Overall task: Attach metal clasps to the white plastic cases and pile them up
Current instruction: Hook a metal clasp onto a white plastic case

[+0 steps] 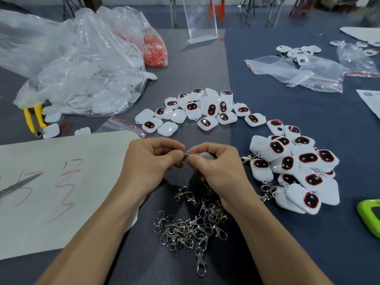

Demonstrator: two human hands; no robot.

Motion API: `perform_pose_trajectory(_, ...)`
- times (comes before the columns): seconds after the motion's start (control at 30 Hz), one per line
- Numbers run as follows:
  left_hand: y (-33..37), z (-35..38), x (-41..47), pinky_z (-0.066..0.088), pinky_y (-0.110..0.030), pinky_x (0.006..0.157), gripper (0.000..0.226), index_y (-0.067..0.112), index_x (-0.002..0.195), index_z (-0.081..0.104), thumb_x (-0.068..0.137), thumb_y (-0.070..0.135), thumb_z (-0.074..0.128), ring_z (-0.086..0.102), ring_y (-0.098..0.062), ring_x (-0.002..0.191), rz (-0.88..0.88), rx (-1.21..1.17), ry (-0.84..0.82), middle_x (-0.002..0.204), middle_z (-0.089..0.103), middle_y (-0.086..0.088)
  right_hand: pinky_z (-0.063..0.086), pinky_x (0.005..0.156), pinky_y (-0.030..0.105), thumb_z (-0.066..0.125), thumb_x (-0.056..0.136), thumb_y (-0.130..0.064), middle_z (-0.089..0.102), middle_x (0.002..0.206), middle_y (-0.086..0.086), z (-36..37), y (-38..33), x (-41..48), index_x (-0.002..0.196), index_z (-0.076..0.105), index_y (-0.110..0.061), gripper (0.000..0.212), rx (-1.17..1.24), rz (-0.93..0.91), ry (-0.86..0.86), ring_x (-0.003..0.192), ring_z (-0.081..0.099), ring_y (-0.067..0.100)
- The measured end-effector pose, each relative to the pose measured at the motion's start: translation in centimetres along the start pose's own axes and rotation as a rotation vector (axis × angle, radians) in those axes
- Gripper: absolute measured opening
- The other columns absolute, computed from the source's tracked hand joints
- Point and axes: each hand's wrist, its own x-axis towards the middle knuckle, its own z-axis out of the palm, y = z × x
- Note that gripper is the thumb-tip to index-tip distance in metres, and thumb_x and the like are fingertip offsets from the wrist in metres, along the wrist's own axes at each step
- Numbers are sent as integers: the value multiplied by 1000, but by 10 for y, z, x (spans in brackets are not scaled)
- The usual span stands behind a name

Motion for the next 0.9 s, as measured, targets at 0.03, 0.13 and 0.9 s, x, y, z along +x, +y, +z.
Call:
perform_pose_trajectory(0.03, 0, 0, 0, 48, -15, 54, 36, 30, 73, 80, 80, -6, 77, 68, -11, 55, 3, -12, 13, 64, 74, -5, 48, 56, 33, 80, 80, -23, 66, 61, -4, 0, 0, 0, 76, 78, -26, 5, -26, -7, -1, 58, 57, 12)
perform_pose_trajectory(0.13, -2, 0, -1, 50, -16, 57, 36, 28, 74, 81, 79, -8, 76, 66, -12, 56, 20, -64, 60, 65, 73, -5, 47, 56, 32, 80, 77, -35, 65, 58, -7, -1, 0, 1, 76, 79, -29, 7, -90, -5, -26, 60, 58, 11)
perform_pose_trajectory(0.9, 4, 9, -6, 50, -13, 59, 17, 38, 76, 80, 75, 23, 87, 68, 3, 63, 196, 314, 69, 67, 72, 24, 41, 45, 24, 80, 87, -31, 56, 50, -2, 0, 2, 2, 70, 77, -20, 20, 49, -61, 94, 48, 50, 11)
